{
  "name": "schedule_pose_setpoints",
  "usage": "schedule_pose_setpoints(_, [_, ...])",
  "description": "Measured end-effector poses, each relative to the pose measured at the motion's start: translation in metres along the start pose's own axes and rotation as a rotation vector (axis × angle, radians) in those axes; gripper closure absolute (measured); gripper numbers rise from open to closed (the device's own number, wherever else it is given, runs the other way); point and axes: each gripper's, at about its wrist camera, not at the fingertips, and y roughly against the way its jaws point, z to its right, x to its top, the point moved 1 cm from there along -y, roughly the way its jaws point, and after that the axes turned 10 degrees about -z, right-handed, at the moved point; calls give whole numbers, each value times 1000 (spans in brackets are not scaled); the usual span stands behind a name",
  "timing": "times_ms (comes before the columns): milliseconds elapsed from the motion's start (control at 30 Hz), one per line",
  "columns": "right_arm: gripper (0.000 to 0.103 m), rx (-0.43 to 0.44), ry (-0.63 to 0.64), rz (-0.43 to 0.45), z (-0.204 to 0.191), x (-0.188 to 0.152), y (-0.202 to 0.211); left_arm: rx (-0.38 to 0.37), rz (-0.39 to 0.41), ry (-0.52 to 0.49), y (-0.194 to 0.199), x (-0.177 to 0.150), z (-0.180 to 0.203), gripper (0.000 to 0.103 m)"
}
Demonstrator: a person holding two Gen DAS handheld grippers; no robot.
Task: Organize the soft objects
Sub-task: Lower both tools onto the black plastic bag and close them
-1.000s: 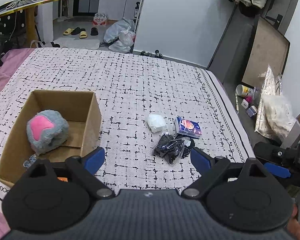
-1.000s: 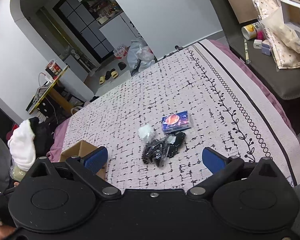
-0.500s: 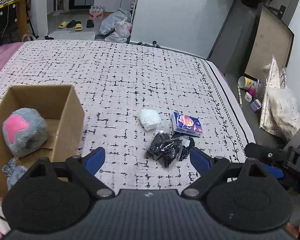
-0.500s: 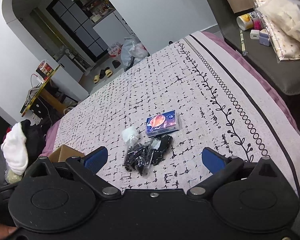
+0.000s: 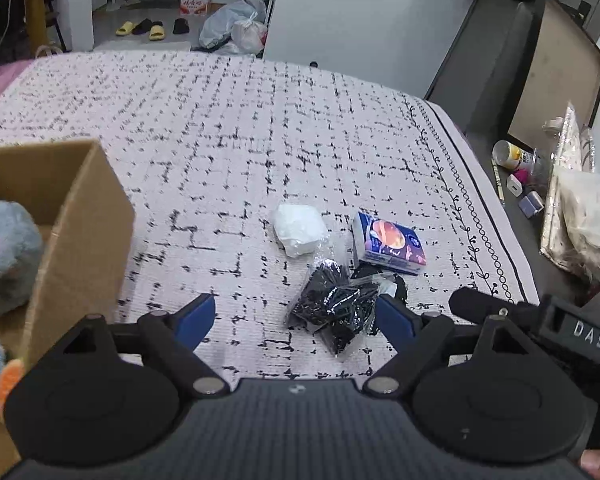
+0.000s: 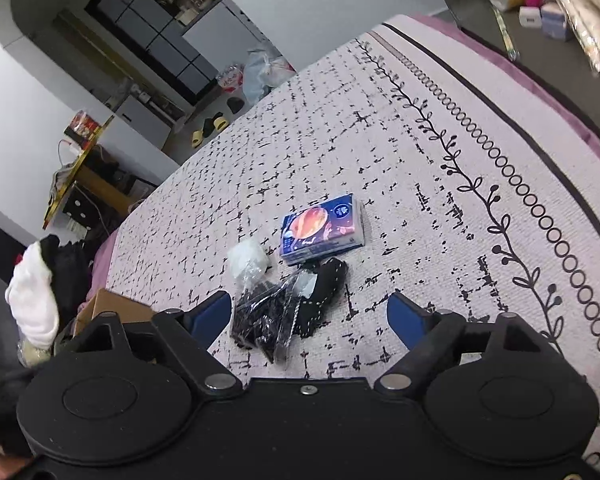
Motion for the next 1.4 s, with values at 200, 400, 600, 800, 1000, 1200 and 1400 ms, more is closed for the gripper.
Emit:
schedule_pose_setpoints(200, [33, 12, -67, -40, 16, 4, -16, -28, -26, -5, -27, 1, 6, 19])
schedule_pose_setpoints(400, [34, -2, -73, -46, 19, 11, -29, -71, -28, 9, -49, 6, 10, 20])
schedule_pose_setpoints(600, [36, 1, -96, -49, 24, 17, -39, -96, -55, 35, -66, 8, 9, 45])
schedule_pose_setpoints(800, [36, 15, -87, -54, 19, 20, -49, -88, -43, 67, -57, 3, 1, 61])
schedule_pose_setpoints(1000, [35, 22, -57, -62, 12, 22, -59, -24, -31, 121, -40, -3, -12, 62])
schedule_pose_setpoints(1200, [34, 24, -21, -79, 3, 21, -69, 18, -33, 115, -26, -6, -18, 62])
schedule_pose_setpoints(1400, [75, -28, 14, -87, 0, 18, -75, 27, -20, 107, -7, -8, -19, 62])
